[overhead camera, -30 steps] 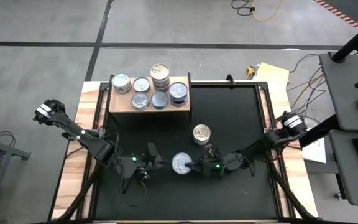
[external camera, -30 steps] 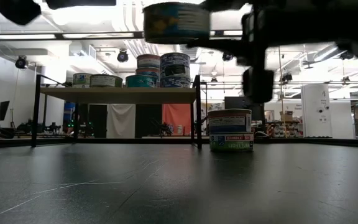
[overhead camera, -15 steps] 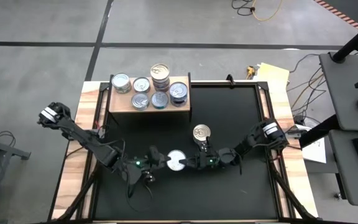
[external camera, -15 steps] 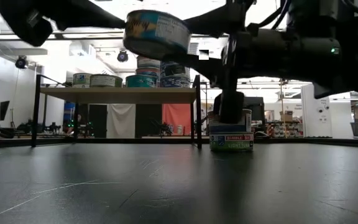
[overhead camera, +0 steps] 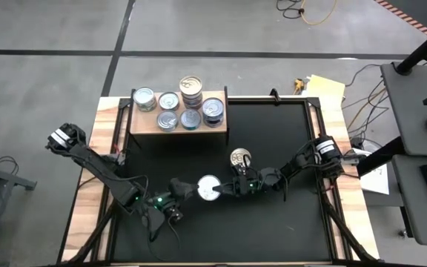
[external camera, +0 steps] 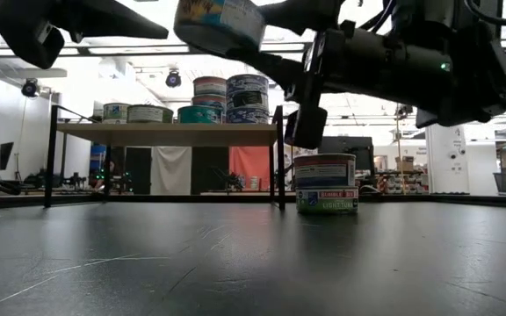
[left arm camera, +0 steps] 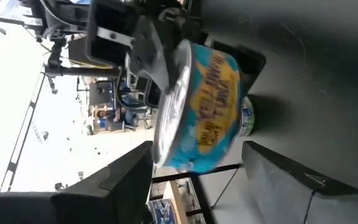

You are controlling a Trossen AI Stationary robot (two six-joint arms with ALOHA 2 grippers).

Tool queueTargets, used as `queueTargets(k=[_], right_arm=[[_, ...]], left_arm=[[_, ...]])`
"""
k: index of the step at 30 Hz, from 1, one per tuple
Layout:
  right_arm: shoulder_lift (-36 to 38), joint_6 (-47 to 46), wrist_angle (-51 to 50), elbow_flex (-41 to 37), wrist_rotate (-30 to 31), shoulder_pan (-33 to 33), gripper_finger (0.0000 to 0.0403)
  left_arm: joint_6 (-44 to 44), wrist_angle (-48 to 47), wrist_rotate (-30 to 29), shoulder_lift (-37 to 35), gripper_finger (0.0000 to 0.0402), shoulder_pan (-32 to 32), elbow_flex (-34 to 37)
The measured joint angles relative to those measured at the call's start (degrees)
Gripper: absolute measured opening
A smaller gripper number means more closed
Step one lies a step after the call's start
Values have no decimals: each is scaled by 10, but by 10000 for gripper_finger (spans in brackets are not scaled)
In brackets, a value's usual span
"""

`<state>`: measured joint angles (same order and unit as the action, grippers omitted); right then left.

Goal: Stack canned seafood by type on shelf
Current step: Put the yellow/blue tuna can on the shelf

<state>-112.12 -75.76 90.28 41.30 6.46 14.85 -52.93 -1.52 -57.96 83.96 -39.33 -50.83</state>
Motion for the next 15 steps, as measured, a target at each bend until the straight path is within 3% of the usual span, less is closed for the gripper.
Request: queueTargets(k=[15], right_arm=[[1, 22, -43, 39, -28, -12, 138]], left_arm=[[-36, 30, -11, 15, 231, 1, 0]])
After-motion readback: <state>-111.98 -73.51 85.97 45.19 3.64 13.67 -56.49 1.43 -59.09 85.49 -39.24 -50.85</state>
